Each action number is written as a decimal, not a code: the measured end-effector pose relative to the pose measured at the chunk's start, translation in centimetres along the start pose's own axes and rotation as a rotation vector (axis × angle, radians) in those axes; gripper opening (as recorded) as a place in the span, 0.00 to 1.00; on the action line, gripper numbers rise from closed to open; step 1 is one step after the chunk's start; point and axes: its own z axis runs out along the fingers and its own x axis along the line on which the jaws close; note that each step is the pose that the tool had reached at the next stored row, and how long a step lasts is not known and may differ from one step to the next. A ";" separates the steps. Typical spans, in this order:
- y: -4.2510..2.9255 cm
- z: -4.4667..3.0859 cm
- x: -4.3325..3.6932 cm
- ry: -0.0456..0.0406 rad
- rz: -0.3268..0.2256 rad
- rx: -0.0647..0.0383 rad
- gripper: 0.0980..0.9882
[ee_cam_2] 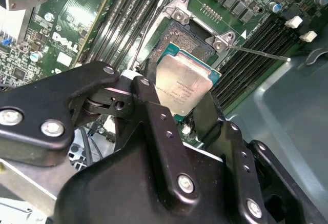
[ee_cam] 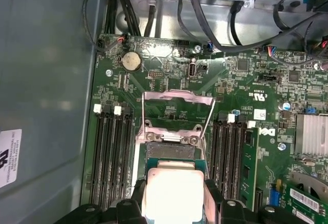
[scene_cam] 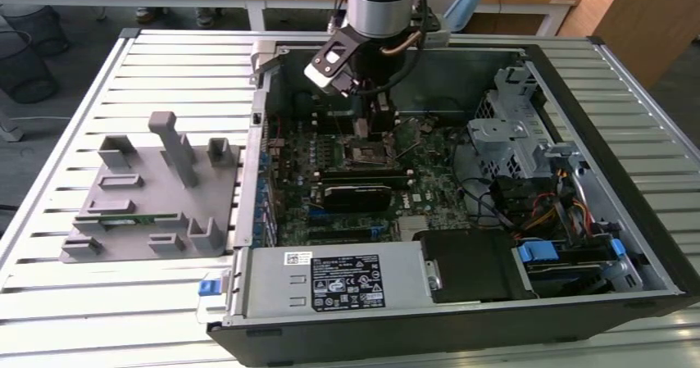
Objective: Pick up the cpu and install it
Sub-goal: 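Place the cpu into insertion slot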
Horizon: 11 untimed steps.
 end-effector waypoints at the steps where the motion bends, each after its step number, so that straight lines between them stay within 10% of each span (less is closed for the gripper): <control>1: 0.00 0.11 0.00 0.0000 0.000 0.000 0.48; 11: 0.22 0.85 0.00 0.0001 0.000 0.000 0.48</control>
